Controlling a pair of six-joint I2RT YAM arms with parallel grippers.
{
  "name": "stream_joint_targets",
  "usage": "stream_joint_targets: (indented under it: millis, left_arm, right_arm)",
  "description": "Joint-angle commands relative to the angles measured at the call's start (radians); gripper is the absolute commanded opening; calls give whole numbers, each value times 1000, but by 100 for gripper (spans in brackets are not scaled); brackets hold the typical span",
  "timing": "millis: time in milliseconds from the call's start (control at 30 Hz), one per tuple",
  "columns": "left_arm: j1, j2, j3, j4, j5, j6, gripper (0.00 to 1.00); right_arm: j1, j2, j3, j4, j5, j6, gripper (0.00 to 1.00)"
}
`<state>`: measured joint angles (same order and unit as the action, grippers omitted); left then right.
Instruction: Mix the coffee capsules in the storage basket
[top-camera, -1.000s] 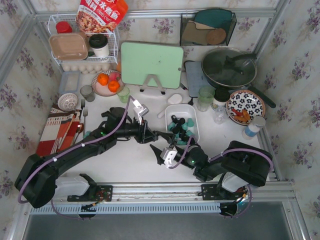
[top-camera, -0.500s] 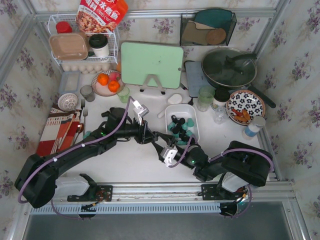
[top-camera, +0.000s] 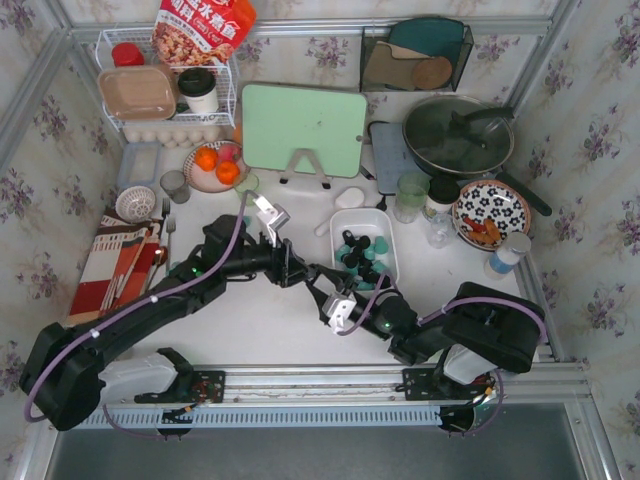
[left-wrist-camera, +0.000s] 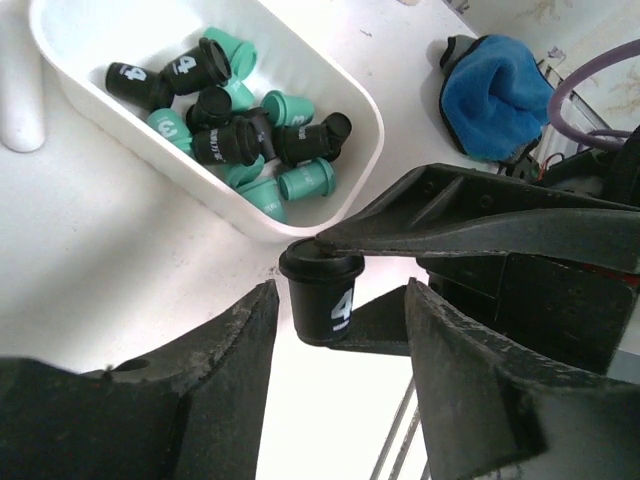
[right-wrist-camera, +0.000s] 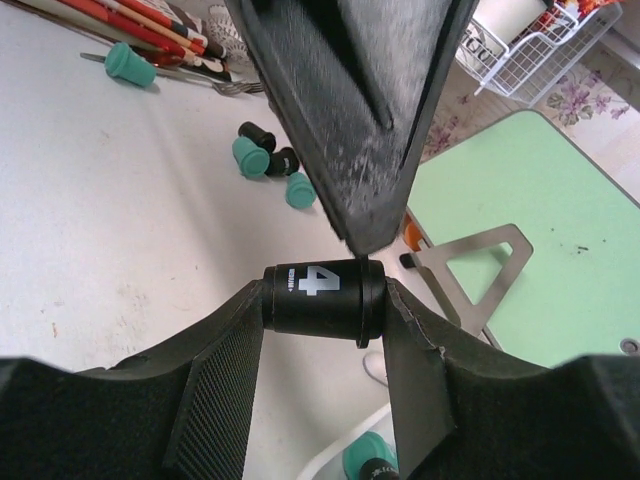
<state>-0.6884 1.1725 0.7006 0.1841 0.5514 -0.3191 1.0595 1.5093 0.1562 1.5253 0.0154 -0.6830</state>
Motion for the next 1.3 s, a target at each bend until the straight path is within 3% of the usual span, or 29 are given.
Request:
stream_joint_targets:
  millis: [0, 167, 300, 400, 700, 967, 1100, 1267]
  left_arm:
    - [0, -50, 13, -58, -83, 38, 58]
    - [0, -137, 30, -283, -441, 95, 58]
    - [6, -163, 42, -447, -859, 20, 62]
    - [32, -160, 43, -537, -1003, -41, 65]
    - [167, -161, 13, -641, -1111, -172, 69]
    - [319, -184, -30, -707, -1059, -269, 76]
    - [407, -241, -73, -716, -1018, -302, 74]
    - [478, -309, -105, -743, -1052, -311, 70]
  right_arm:
    - [0, 2, -5, 297, 72, -11, 33]
    - [-37, -38, 49, 210, 364, 58, 46]
    - [-136, -139, 130, -129, 440, 262, 46]
    - [-218, -192, 199, -400, 454, 442, 46]
    - [-392, -131, 336, -720, 415, 692, 55]
    - [-494, -5, 423, -820, 306, 759, 81]
    - [-497, -39, 402, -825, 265, 764, 83]
    - [-462, -225, 326, -911, 213, 807, 79]
